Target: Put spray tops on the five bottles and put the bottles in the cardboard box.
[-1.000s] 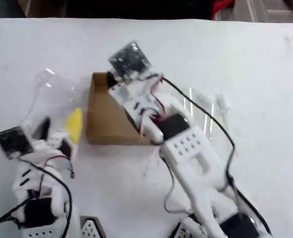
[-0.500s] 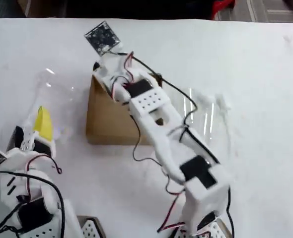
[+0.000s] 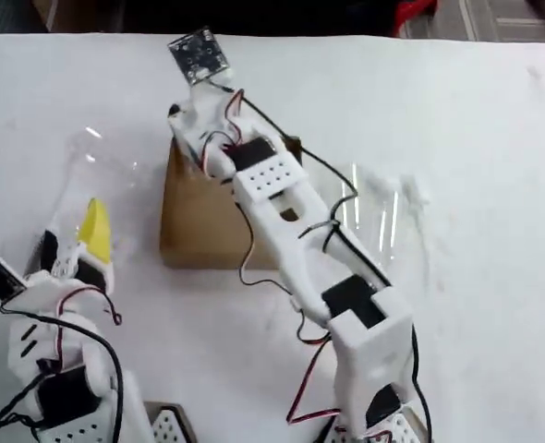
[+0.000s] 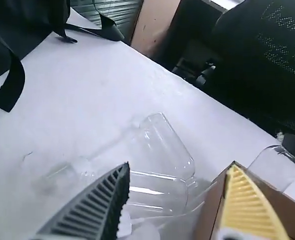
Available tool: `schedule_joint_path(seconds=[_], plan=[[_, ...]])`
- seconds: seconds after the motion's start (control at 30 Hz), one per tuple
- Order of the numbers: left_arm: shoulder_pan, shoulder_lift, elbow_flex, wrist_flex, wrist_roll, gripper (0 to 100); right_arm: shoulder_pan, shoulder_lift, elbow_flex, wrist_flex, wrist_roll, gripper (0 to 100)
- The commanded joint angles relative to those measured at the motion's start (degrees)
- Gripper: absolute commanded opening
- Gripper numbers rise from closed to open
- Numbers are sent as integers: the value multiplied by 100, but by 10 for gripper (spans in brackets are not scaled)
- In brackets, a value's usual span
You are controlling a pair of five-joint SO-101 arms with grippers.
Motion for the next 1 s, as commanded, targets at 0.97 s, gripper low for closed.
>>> schedule_joint_path(seconds=[0.97], plan=[[198, -48, -9, -149, -62, 282, 101, -857, -1011, 1068, -114, 278]])
